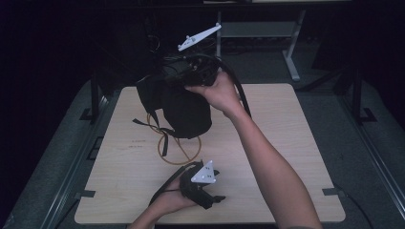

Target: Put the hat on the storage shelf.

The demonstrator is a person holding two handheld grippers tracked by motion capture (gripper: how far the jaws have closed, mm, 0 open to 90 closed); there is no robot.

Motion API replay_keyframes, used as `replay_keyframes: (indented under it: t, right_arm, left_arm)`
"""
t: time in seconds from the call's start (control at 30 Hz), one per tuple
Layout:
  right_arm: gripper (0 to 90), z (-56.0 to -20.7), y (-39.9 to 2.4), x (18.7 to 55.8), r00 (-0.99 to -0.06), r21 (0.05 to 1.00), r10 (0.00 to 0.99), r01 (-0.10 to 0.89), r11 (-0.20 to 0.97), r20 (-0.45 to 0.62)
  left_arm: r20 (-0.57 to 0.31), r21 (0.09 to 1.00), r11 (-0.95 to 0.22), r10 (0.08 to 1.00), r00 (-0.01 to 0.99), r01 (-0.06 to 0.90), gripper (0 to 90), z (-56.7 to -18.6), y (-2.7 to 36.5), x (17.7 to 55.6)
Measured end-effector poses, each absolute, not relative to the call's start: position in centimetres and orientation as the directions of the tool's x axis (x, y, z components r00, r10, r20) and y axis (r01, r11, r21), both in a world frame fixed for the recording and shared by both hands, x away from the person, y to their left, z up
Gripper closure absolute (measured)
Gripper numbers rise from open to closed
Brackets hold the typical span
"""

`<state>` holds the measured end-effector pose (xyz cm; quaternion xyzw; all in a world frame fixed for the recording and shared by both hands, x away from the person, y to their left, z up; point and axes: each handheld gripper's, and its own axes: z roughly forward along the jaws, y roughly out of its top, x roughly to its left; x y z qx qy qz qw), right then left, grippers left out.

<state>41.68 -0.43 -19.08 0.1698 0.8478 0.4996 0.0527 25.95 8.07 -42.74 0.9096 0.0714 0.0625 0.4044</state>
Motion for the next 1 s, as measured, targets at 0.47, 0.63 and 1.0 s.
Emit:
replay_keyframes:
  t: [0.47,0.63,1.0]
  right_arm:
    - [87.8,-20.4,2.0,42.7,-0.933,0.853,0.342,0.264,0.449,0.108]
    - [85.9,-21.4,3.4,42.9,-0.933,0.827,0.347,0.266,0.496,0.092]
    - [44.2,-21.7,2.4,42.7,-0.926,0.823,0.356,0.299,0.482,0.128]
  left_arm:
    - [0.056,0.746,-0.662,0.171,0.984,0.073,20.7,-42.7,7.9,25.9]
    - [0.068,0.736,-0.674,0.159,0.985,0.058,20.6,-42.8,7.8,25.9]
    - [0.069,0.735,-0.676,0.166,0.984,0.062,20.6,-42.8,8.0,25.7]
